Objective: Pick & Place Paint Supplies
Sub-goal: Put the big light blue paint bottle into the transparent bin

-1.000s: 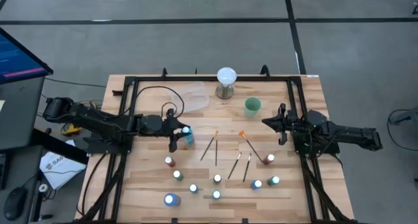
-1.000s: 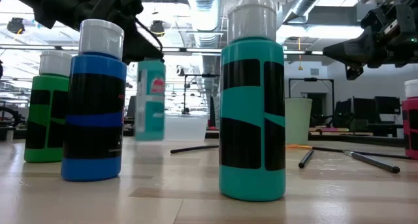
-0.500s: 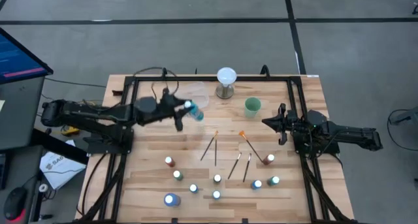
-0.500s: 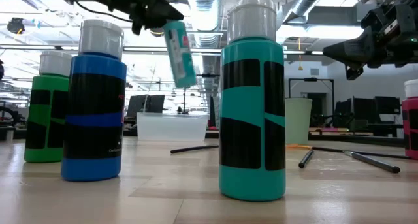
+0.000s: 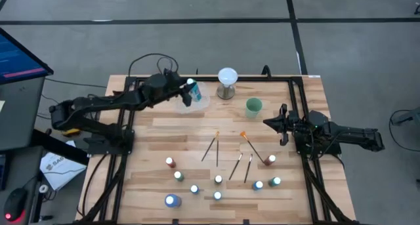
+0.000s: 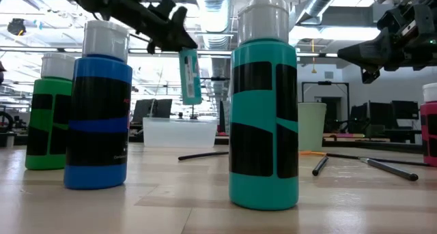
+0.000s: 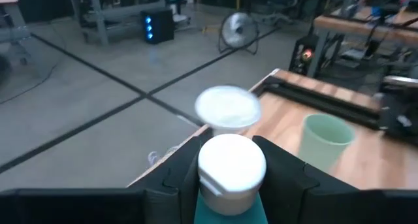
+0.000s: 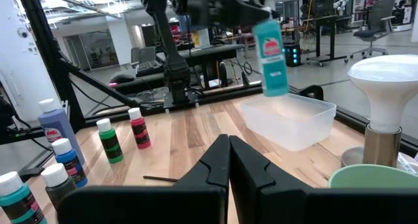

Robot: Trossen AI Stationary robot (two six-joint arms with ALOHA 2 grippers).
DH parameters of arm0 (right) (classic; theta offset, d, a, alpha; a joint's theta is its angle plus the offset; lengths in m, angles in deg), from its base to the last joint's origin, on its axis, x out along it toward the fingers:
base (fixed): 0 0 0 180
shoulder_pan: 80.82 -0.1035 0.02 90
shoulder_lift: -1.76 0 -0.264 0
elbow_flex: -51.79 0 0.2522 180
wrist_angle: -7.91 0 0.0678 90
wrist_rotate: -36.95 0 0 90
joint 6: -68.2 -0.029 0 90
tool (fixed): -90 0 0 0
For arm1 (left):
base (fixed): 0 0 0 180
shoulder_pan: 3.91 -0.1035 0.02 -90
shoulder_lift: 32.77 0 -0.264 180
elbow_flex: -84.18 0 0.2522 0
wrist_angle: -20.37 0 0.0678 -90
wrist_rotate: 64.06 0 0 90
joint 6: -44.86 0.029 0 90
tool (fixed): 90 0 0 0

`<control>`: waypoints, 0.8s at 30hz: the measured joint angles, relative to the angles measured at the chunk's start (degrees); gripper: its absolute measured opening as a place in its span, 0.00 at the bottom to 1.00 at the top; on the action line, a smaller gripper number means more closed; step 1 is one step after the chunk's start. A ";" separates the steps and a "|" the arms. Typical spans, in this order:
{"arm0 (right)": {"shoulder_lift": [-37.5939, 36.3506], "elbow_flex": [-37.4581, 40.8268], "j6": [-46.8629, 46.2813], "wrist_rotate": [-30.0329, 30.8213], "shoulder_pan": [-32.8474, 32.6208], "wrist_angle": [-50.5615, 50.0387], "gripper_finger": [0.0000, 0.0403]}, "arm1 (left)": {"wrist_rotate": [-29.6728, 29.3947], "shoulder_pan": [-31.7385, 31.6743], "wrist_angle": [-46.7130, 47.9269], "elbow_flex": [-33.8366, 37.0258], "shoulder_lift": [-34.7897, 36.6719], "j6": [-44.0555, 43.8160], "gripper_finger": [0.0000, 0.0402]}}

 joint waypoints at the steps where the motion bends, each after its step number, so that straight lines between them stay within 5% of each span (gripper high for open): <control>1: 0.00 0.00 0.00 0.00 0.00 -0.01 0.00 | 0.11 -0.62 -0.23 -0.43 -1.09 0.60 0.31; 24: 0.00 -0.02 -0.01 -0.02 -0.02 0.00 0.00 | 5.16 -8.61 -13.11 -1.29 -16.33 2.81 0.30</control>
